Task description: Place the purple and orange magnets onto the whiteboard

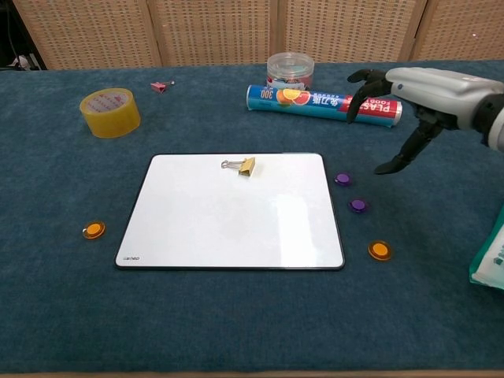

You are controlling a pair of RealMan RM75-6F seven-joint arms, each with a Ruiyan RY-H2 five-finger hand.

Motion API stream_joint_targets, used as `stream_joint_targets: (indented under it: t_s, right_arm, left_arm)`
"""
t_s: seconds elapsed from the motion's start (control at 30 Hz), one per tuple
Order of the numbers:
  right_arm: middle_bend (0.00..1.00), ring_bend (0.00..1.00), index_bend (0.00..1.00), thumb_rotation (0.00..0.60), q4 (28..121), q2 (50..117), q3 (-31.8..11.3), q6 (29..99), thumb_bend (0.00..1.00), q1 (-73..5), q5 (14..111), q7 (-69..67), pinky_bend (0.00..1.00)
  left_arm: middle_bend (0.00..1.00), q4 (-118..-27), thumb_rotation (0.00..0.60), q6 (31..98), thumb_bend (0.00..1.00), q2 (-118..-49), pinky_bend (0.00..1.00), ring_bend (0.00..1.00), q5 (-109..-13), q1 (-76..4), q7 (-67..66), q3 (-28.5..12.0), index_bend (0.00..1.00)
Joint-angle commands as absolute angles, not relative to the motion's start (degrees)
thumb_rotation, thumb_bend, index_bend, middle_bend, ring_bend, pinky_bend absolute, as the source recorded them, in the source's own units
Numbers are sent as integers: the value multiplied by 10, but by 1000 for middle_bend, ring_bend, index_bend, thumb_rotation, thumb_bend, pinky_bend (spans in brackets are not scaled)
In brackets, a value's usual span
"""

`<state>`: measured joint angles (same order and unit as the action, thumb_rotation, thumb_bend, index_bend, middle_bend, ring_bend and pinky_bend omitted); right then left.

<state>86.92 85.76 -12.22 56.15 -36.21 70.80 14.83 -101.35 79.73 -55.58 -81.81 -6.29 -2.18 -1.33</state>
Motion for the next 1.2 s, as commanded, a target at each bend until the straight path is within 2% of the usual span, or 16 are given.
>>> stream_joint_targets:
  t_s: [0.03,0.57,1.2]
  right_arm:
    - [0,0,353,600,833,889,-131,534,82,-385,673,167,0]
    - [0,0,414,600,721,960,-137,486,160,-416,605,138,0]
    - [0,0,431,600,663,984,-136,456,251,-434,575,127,0]
  left_arm:
    - [0,-1013,600,793,112,-555,0,0,-814,-65,-21,-15,0]
    - [0,-1010,600,781,111,-555,0,0,-800,-70,-18,-18,0]
    - [0,-1010,600,777,112,-556,0,0,-793,-72,-24,-20,0]
